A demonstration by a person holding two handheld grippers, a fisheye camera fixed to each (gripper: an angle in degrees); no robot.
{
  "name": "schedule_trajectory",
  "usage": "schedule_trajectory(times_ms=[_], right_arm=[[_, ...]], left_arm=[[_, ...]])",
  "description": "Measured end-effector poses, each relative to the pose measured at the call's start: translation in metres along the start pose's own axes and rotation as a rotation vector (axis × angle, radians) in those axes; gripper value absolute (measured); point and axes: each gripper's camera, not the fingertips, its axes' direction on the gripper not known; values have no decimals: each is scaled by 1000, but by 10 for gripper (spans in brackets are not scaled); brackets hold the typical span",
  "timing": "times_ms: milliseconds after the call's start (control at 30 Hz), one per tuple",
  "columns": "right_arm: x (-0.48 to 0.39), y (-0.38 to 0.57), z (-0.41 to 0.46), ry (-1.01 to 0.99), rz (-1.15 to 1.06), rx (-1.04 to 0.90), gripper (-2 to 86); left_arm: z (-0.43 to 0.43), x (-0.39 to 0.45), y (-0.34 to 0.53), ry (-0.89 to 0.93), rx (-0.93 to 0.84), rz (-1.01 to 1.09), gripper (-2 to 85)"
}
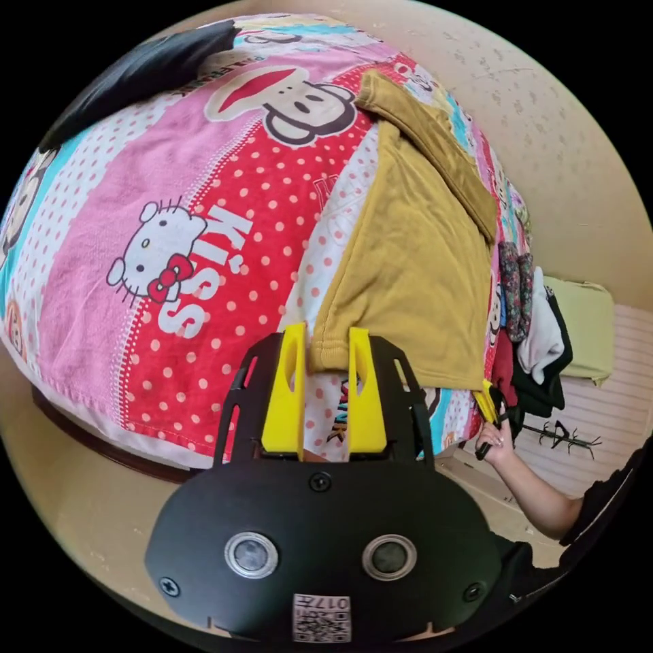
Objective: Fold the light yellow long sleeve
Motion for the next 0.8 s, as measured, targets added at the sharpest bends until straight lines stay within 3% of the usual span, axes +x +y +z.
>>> schedule_trajectory(times_ms=[133,400,633,800], right_arm=[[-24,9,-19,-35,30,-5,41],[-132,11,-45,69,-52,-152,36],[-216,61,-62,241,-135,-346,37],[-189,115,-54,242,-22,-333,36]], left_arm=[[-2,28,-10,142,-196,10,48],[-119,73,-17,308,-229,140,45],[-240,94,18,364,-317,200,44],[-239,66,69,315,-373,89,44]])
